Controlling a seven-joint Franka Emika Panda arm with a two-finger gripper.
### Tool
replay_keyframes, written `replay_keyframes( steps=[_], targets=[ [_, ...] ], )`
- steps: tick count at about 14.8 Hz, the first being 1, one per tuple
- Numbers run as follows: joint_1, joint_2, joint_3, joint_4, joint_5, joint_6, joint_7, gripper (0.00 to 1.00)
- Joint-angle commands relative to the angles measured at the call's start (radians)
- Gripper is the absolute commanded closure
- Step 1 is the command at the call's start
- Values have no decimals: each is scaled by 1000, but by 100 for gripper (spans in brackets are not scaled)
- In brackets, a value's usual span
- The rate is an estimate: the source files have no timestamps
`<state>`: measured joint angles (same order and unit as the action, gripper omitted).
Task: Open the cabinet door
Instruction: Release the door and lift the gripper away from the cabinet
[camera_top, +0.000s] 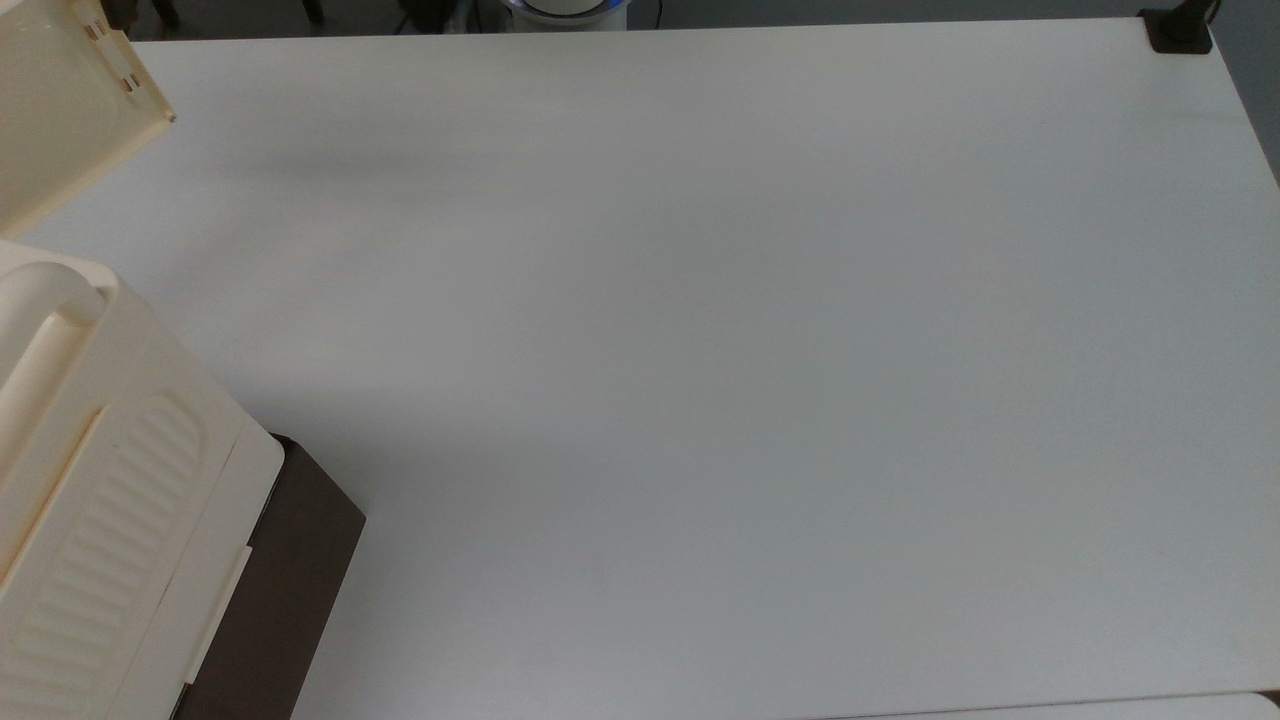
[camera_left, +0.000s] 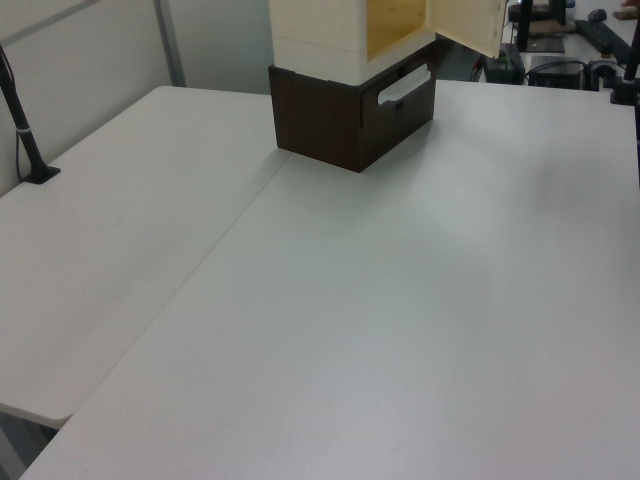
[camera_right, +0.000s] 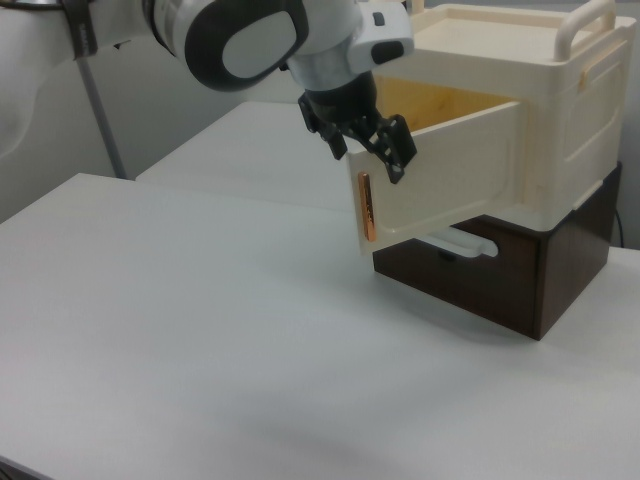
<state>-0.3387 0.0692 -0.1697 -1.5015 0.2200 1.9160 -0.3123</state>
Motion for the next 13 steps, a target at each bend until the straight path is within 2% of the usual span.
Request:
replay_keyframes(
  steps=[1,6,9,13],
  targets=[
    [-29,-9,-10,-14,-24,20,-56,0],
    [-55,-15,-16,-13,-33,9,-111,0],
    [-75,-22,-17,-13,-64,-9,-200,0],
    [-86,-51,-24,-11,-51,-48,-206,0]
  ],
)
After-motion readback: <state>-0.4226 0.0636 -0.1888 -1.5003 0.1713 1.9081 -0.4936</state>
